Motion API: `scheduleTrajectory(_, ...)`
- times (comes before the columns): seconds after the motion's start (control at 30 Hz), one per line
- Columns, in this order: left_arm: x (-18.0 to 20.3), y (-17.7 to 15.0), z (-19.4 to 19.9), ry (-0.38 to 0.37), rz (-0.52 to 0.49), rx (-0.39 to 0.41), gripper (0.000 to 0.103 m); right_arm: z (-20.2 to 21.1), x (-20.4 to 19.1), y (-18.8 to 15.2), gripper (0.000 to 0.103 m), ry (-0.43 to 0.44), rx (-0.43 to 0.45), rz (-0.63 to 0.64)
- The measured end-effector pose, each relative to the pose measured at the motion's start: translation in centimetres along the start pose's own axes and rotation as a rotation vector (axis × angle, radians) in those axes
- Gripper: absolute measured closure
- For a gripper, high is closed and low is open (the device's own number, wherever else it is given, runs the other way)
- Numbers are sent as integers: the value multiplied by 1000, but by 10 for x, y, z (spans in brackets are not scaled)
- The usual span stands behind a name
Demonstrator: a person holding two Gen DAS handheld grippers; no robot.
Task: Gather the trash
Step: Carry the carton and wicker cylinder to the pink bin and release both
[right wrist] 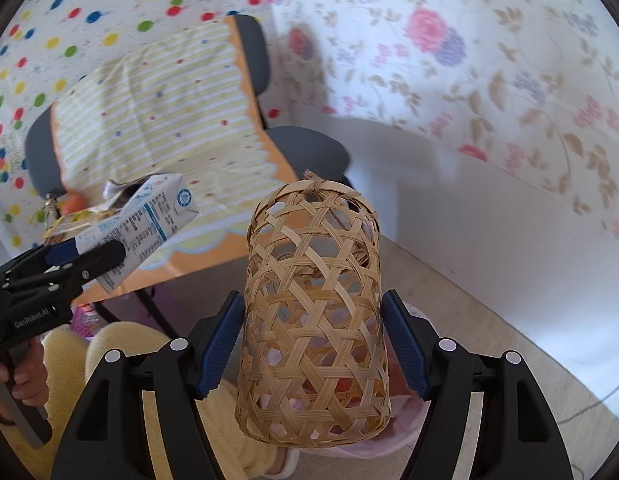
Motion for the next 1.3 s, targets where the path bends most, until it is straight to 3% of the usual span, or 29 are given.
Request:
scheduleTrajectory(0.3,10,-11,-24,-6,19,-51,32,-39,38,-11,26,-34,-71,-79)
scheduleTrajectory(0.5,16,-18,-34,-12,5,-90,32,-24,38,-1,26,0,-28,-77)
scheduleTrajectory(0.93,80,-31,-65,-183,-111,-194,31,21,53,14,26,-37,70,-90)
scheduleTrajectory(1.03,95,-31,-73,-211,-142,-208,25,25,60,13,26,-47,73,-102)
scheduleTrajectory(1.1,101,-31,-79,-196,-161,-207,17,25,64,12,26,-48,70,-109)
scheduleTrajectory(1.3,76,-36,-75,-145,-118,-223,17,20,64,8,26,-37,42,-103)
Point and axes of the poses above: each gripper's, at about its wrist camera, not at the fingertips, and z roughly against the way its jaws point, x to its right, y to its top, the point moved 7 cm from there along -z, roughly the way its jaws point, and after that the axes turned 9 degrees about -x, right-handed, at the moved point
